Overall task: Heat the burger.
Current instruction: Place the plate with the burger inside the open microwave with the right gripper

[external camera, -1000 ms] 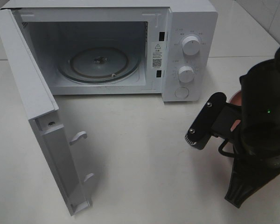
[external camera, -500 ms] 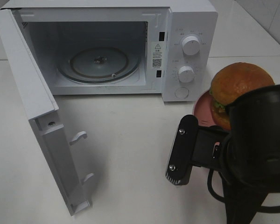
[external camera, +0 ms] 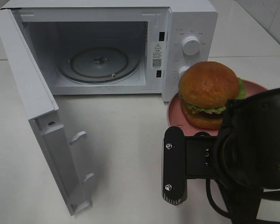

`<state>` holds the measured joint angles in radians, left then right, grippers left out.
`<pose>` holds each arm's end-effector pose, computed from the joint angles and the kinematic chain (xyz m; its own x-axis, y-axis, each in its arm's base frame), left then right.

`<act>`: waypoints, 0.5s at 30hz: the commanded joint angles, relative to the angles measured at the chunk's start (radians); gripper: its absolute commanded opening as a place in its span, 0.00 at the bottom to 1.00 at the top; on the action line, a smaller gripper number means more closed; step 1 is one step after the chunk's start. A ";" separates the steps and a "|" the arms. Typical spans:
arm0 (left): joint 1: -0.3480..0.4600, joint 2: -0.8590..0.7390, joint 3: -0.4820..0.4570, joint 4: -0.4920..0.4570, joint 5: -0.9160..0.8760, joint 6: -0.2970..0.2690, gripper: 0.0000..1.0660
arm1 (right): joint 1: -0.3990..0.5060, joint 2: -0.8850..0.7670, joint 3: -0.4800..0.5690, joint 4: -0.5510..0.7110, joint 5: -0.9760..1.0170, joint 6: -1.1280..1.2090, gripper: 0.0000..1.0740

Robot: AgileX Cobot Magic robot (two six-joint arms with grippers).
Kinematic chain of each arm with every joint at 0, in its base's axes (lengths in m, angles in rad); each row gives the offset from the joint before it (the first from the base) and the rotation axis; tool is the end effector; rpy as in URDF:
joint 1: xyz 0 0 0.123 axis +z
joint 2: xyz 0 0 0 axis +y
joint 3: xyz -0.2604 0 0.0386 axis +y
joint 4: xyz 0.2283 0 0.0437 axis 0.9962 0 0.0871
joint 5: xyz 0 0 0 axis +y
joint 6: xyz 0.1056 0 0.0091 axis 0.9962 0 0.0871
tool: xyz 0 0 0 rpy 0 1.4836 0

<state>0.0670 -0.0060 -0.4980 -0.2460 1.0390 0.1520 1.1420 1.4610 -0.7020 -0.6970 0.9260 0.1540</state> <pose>0.0136 -0.0214 0.2648 -0.4166 -0.0031 -0.9091 0.1351 0.9887 -0.0653 0.1388 0.1728 0.1702 -0.1606 -0.9853 0.0580 -0.8489 0.1079 -0.5175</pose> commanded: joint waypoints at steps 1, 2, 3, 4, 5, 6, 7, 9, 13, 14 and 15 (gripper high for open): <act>0.005 -0.014 0.002 -0.004 -0.005 -0.001 0.92 | 0.003 -0.027 0.001 -0.069 -0.021 -0.068 0.00; 0.005 -0.014 0.002 -0.004 -0.005 -0.001 0.92 | 0.003 -0.033 0.001 -0.075 -0.046 -0.109 0.00; 0.005 -0.014 0.002 -0.003 -0.005 -0.001 0.92 | 0.003 -0.035 0.001 -0.077 -0.061 -0.131 0.00; 0.005 -0.014 0.002 -0.003 -0.005 -0.001 0.92 | 0.003 -0.035 0.001 -0.077 -0.061 -0.131 0.00; 0.005 -0.014 0.002 -0.003 -0.005 -0.001 0.92 | 0.003 -0.035 0.001 -0.084 -0.083 -0.166 0.00; 0.005 -0.014 0.002 -0.003 -0.005 -0.001 0.92 | 0.003 -0.035 0.001 -0.084 -0.083 -0.166 0.00; 0.005 -0.014 0.002 -0.003 -0.005 -0.001 0.92 | 0.003 -0.035 0.001 -0.084 -0.106 -0.205 0.00; 0.005 -0.014 0.002 -0.003 -0.005 -0.001 0.92 | 0.003 -0.035 0.001 -0.084 -0.118 -0.226 0.00; 0.005 -0.014 0.002 -0.003 -0.005 -0.001 0.92 | 0.003 -0.035 0.001 -0.086 -0.174 -0.333 0.00; 0.005 -0.014 0.002 -0.003 -0.005 -0.001 0.92 | 0.003 -0.035 0.001 -0.086 -0.174 -0.333 0.00; 0.005 -0.014 0.002 -0.003 -0.005 -0.001 0.92 | 0.003 -0.035 0.001 -0.086 -0.198 -0.376 0.00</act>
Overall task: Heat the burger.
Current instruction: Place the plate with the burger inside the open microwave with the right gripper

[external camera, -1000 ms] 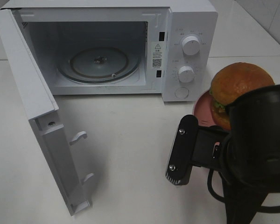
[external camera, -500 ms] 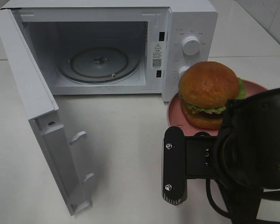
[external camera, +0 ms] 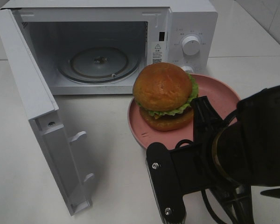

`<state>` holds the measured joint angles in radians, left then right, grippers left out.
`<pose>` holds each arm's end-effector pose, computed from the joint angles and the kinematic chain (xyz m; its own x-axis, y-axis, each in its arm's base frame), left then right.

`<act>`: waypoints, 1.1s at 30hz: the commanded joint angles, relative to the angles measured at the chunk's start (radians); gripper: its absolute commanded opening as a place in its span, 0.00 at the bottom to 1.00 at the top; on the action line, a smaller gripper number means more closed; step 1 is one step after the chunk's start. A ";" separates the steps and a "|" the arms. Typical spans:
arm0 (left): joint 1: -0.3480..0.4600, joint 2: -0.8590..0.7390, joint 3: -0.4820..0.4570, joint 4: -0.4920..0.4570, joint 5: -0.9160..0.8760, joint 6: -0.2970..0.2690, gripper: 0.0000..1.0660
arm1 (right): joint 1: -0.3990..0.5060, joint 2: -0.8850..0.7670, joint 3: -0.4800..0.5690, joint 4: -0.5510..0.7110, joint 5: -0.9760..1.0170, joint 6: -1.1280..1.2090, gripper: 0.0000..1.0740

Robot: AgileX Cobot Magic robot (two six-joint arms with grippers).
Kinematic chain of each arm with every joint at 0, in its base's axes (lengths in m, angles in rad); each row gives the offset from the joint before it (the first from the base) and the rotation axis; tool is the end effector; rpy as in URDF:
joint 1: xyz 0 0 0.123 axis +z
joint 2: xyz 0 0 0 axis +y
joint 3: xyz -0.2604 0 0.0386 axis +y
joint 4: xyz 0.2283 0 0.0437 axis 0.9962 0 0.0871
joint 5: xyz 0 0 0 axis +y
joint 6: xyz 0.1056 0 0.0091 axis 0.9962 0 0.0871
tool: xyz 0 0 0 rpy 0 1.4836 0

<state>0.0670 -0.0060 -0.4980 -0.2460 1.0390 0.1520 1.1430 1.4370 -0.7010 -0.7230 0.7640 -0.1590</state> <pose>0.0136 -0.0214 0.2648 -0.4166 -0.0031 -0.9091 0.1351 0.9887 -0.0653 0.1395 0.1889 0.1753 0.2037 -0.9765 0.0702 -0.8263 -0.2099 -0.5227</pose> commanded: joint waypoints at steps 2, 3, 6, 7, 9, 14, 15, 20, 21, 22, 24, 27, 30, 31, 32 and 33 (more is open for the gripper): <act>0.005 -0.014 0.002 -0.003 -0.005 -0.001 0.92 | 0.002 -0.011 0.000 -0.060 -0.048 -0.087 0.00; 0.005 -0.014 0.002 -0.003 -0.005 -0.001 0.92 | 0.002 -0.011 0.000 -0.060 -0.065 -0.134 0.00; 0.005 -0.014 0.002 -0.003 -0.005 -0.001 0.92 | 0.002 -0.011 0.000 -0.062 -0.079 -0.206 0.00; 0.005 -0.014 0.002 -0.003 -0.005 -0.001 0.92 | 0.002 -0.011 0.000 -0.062 -0.079 -0.206 0.00; 0.005 -0.014 0.002 -0.003 -0.005 -0.001 0.92 | 0.002 -0.011 0.000 -0.053 -0.079 -0.221 0.01; 0.005 -0.014 0.002 -0.003 -0.005 -0.001 0.92 | -0.003 -0.005 0.000 -0.009 -0.079 -0.165 0.02; 0.005 -0.014 0.002 -0.003 -0.005 -0.001 0.92 | -0.003 -0.005 0.000 -0.009 -0.079 -0.165 0.02; 0.005 -0.014 0.002 -0.003 -0.005 -0.001 0.92 | -0.056 0.005 -0.004 -0.001 -0.083 -0.219 0.02; 0.005 -0.014 0.002 -0.003 -0.005 -0.001 0.92 | -0.066 0.010 -0.009 0.002 -0.083 -0.230 0.02; 0.005 -0.014 0.002 -0.002 -0.005 -0.001 0.92 | -0.078 0.016 -0.019 0.010 -0.092 -0.256 0.02; 0.005 -0.014 0.002 -0.001 -0.005 -0.001 0.92 | -0.080 0.020 -0.028 0.015 -0.099 -0.267 0.02; 0.005 -0.014 0.002 -0.001 -0.005 -0.001 0.92 | -0.084 0.031 -0.060 0.022 -0.153 -0.300 0.02; 0.005 -0.014 0.002 0.001 -0.005 -0.001 0.92 | -0.084 0.060 -0.086 0.026 -0.162 -0.311 0.02; 0.005 -0.014 0.002 0.001 -0.005 -0.001 0.92 | -0.084 0.060 -0.086 0.026 -0.162 -0.311 0.02; 0.005 -0.014 0.002 0.001 -0.005 0.000 0.92 | -0.084 0.070 -0.093 0.026 -0.161 -0.313 0.02; 0.005 -0.014 0.002 0.001 -0.005 0.000 0.92 | -0.102 0.096 -0.107 0.036 -0.170 -0.334 0.02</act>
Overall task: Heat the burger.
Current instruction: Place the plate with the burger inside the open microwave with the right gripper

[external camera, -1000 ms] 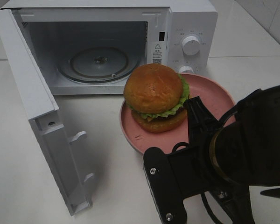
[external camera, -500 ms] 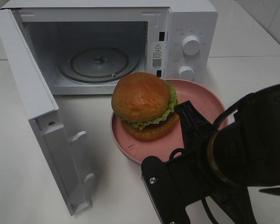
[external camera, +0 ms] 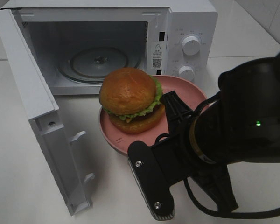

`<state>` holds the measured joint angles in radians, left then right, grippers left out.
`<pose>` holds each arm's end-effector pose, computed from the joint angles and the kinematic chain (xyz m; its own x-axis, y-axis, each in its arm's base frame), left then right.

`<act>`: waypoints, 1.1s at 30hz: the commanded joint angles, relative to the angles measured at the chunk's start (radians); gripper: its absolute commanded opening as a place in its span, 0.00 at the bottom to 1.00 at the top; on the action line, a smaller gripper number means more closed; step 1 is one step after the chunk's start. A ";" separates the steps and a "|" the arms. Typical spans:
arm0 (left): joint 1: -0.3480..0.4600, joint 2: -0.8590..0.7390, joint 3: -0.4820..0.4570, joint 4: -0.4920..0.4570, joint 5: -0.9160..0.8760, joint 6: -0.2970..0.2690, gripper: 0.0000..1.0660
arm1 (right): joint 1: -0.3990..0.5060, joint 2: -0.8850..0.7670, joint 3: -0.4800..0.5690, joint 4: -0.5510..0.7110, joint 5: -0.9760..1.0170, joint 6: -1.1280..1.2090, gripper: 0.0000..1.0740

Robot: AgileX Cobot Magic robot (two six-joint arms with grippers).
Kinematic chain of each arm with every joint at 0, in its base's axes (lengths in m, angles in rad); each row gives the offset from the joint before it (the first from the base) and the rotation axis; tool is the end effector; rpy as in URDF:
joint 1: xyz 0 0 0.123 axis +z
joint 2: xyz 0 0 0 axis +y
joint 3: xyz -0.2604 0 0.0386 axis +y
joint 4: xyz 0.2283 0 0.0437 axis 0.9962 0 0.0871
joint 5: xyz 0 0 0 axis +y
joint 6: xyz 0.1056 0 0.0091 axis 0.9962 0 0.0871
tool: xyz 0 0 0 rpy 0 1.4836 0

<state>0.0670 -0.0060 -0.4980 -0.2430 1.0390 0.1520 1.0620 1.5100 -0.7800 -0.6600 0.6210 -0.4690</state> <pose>0.0136 -0.0211 0.2648 -0.4167 -0.0015 -0.9090 0.1335 0.9891 -0.0629 0.1605 0.2101 0.1749 0.4115 -0.9084 0.0742 -0.7656 -0.3887 -0.5126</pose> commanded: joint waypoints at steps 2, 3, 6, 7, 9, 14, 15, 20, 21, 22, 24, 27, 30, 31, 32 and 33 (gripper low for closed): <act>0.005 -0.014 0.002 -0.002 -0.005 0.000 0.92 | -0.046 0.045 -0.045 0.000 -0.041 -0.052 0.02; 0.005 -0.014 0.002 -0.002 -0.005 0.000 0.92 | -0.046 0.045 -0.045 0.000 -0.041 -0.052 0.02; 0.005 -0.014 0.002 -0.002 -0.005 0.000 0.92 | -0.085 0.074 -0.072 0.045 -0.052 -0.119 0.02; 0.005 -0.014 0.002 -0.002 -0.005 0.000 0.92 | -0.095 0.079 -0.080 0.058 -0.058 -0.141 0.02; 0.005 -0.014 0.002 -0.002 -0.005 -0.001 0.92 | -0.115 0.088 -0.100 0.100 -0.071 -0.200 0.02; 0.005 -0.014 0.002 -0.002 -0.005 0.000 0.92 | -0.180 0.088 -0.138 0.198 -0.121 -0.382 0.02; 0.005 -0.014 0.002 -0.002 -0.005 0.000 0.92 | -0.180 0.088 -0.138 0.198 -0.121 -0.382 0.02; 0.005 -0.014 0.002 -0.002 -0.005 0.000 0.92 | -0.229 0.088 -0.165 0.276 -0.128 -0.519 0.02; 0.005 -0.014 0.002 -0.002 -0.005 0.000 0.92 | -0.245 0.088 -0.173 0.315 -0.137 -0.565 0.02; 0.005 -0.014 0.002 -0.002 -0.005 0.000 0.92 | -0.253 0.088 -0.178 0.337 -0.144 -0.592 0.02; 0.005 -0.014 0.002 -0.002 -0.005 0.000 0.92 | -0.266 0.094 -0.184 0.375 -0.150 -0.644 0.02; 0.005 -0.014 0.002 -0.002 -0.005 -0.001 0.92 | -0.288 0.119 -0.202 0.434 -0.143 -0.704 0.02; 0.005 -0.014 0.002 -0.002 -0.005 -0.001 0.92 | -0.293 0.150 -0.222 0.465 -0.147 -0.737 0.02; 0.005 -0.014 0.002 -0.002 -0.005 0.000 0.92 | -0.293 0.158 -0.230 0.465 -0.150 -0.740 0.02; 0.005 -0.014 0.002 -0.002 -0.005 0.000 0.92 | -0.293 0.158 -0.230 0.465 -0.150 -0.740 0.02; 0.005 -0.014 0.002 -0.002 -0.005 0.000 0.92 | -0.293 0.174 -0.248 0.463 -0.162 -0.740 0.02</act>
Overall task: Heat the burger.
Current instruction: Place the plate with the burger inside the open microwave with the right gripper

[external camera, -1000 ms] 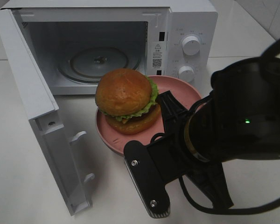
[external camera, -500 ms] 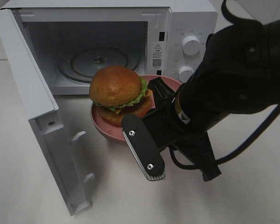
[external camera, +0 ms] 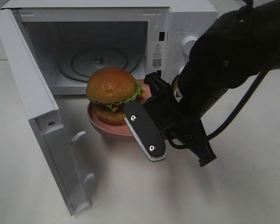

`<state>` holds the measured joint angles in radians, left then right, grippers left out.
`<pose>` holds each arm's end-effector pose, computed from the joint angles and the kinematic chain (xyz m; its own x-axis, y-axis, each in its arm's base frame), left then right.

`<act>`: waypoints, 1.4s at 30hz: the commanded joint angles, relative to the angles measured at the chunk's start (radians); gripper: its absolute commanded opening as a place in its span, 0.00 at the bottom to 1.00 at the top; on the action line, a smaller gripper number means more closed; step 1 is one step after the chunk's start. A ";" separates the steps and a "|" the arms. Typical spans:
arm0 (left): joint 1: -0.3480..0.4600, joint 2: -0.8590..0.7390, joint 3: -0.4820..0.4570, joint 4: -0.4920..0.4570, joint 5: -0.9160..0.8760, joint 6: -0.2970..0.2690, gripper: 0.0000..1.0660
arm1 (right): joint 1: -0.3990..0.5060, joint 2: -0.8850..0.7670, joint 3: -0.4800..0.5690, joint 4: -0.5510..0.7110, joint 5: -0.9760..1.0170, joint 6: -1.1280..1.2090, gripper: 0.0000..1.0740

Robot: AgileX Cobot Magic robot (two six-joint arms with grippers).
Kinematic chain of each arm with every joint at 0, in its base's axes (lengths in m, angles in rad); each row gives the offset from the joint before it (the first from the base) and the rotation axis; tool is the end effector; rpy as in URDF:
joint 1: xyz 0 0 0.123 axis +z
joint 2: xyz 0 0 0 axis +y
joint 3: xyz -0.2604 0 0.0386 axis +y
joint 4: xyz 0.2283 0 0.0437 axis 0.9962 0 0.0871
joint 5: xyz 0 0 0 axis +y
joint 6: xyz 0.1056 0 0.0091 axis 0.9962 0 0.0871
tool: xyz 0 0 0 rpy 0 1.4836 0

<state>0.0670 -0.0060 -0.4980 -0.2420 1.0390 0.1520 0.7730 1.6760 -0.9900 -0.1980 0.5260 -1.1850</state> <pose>0.0136 -0.0210 0.2648 -0.4168 -0.0010 -0.9090 0.1329 0.9892 -0.0620 0.2337 0.2133 0.1723 0.5121 -0.8589 -0.0065 -0.7694 -0.4554 -0.4479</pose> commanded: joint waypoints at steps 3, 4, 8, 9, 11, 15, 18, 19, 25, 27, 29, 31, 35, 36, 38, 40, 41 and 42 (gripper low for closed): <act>0.005 -0.014 0.002 -0.003 -0.005 0.000 0.92 | -0.004 0.037 -0.072 -0.001 -0.078 -0.024 0.02; 0.005 -0.014 0.002 -0.003 -0.005 0.000 0.92 | -0.004 0.037 -0.072 -0.001 -0.078 -0.024 0.02; 0.005 -0.014 0.002 -0.003 -0.005 0.000 0.92 | -0.004 0.076 -0.125 -0.005 -0.081 -0.019 0.02; 0.005 -0.014 0.002 -0.003 -0.005 0.000 0.92 | -0.012 0.083 -0.136 -0.007 -0.081 -0.016 0.02; 0.005 -0.014 0.002 -0.003 -0.005 0.000 0.92 | -0.016 0.098 -0.159 -0.006 -0.082 -0.016 0.02; 0.005 -0.014 0.002 -0.003 -0.005 0.000 0.92 | -0.016 0.123 -0.186 -0.005 -0.085 -0.016 0.02; 0.005 -0.014 0.002 -0.003 -0.005 -0.001 0.92 | -0.016 0.153 -0.215 0.002 -0.100 -0.016 0.03; 0.005 -0.014 0.002 -0.003 -0.005 0.000 0.92 | -0.016 0.162 -0.225 0.002 -0.100 -0.016 0.03; 0.005 -0.014 0.002 -0.003 -0.005 0.000 0.92 | -0.016 0.222 -0.307 0.001 -0.100 -0.011 0.03; 0.005 -0.014 0.002 -0.003 -0.005 0.000 0.92 | -0.016 0.231 -0.320 -0.001 -0.100 -0.010 0.03; 0.005 -0.014 0.002 -0.003 -0.005 0.000 0.92 | -0.016 0.247 -0.344 -0.002 -0.100 -0.009 0.03; 0.005 -0.014 0.002 -0.003 -0.005 -0.001 0.92 | -0.016 0.254 -0.356 -0.006 -0.098 -0.009 0.03; 0.005 -0.014 0.002 -0.003 -0.005 -0.001 0.92 | -0.016 0.302 -0.429 -0.010 -0.090 0.008 0.03; 0.005 -0.014 0.002 -0.003 -0.005 -0.001 0.92 | -0.016 0.323 -0.460 -0.026 -0.089 0.024 0.03; 0.005 -0.014 0.002 -0.003 -0.005 -0.001 0.92 | -0.016 0.332 -0.472 -0.034 -0.088 0.029 0.03; 0.005 -0.014 0.002 -0.003 -0.005 -0.001 0.92 | -0.016 0.353 -0.500 -0.046 -0.076 0.041 0.03; 0.005 -0.014 0.002 -0.003 -0.005 -0.001 0.92 | -0.016 0.362 -0.518 -0.054 -0.068 0.050 0.03; 0.005 -0.014 0.002 -0.003 -0.005 -0.001 0.92 | -0.016 0.362 -0.518 -0.054 -0.068 0.050 0.03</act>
<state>0.0670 -0.0060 -0.4980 -0.2420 1.0390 0.1520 0.7590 2.0490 -1.4880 -0.2350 0.4960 -1.1480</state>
